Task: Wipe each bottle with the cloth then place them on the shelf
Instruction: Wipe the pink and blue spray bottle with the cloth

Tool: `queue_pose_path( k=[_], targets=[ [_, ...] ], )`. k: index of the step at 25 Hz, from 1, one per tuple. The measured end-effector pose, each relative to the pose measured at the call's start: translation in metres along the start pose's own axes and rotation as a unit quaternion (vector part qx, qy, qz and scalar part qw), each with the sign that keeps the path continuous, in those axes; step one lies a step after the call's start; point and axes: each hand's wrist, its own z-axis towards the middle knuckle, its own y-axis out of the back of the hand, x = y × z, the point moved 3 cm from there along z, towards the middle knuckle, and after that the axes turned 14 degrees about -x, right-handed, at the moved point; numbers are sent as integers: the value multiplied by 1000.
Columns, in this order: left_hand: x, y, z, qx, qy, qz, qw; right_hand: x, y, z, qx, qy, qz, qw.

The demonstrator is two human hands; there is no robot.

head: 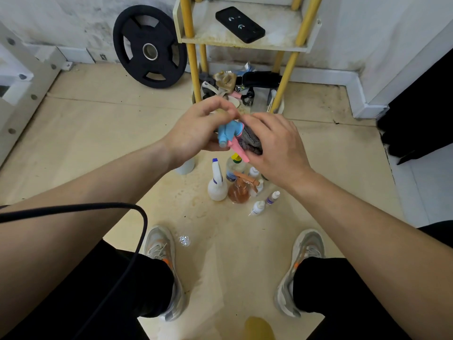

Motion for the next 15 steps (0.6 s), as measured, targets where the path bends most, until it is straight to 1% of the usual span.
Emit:
queue_pose_path(
  k=[3, 4, 6, 7, 8, 10, 12, 14, 15],
  targets=[
    [-4, 9, 5, 47, 11, 18, 999, -2, 1, 4, 9, -12, 52, 999],
    [-4, 13, 5, 69, -6, 40, 997, -1, 2, 5, 14, -16, 69, 997],
    [-5, 19, 6, 105, -87, 110, 985, -1, 4, 7, 28, -27, 98, 994],
    [-5, 21, 7, 106, -129, 144, 975, -1, 4, 8, 38, -33, 111, 993],
    [-5, 22, 8, 93, -165, 173, 966, 0, 3, 9, 48, -41, 125, 990],
    [-7, 23, 10, 39, -241, 223, 944, 2, 3, 10, 59, -65, 160, 983],
    [-9, 24, 11, -24, -314, 264, 911, 3, 2, 9, 69, -95, 189, 975],
    [-9, 26, 11, -72, -358, 297, 882, 2, 2, 7, 72, -126, 204, 968],
    [-10, 28, 12, -92, -367, 309, 873, 0, 3, 6, 66, -146, 211, 964]
  ],
)
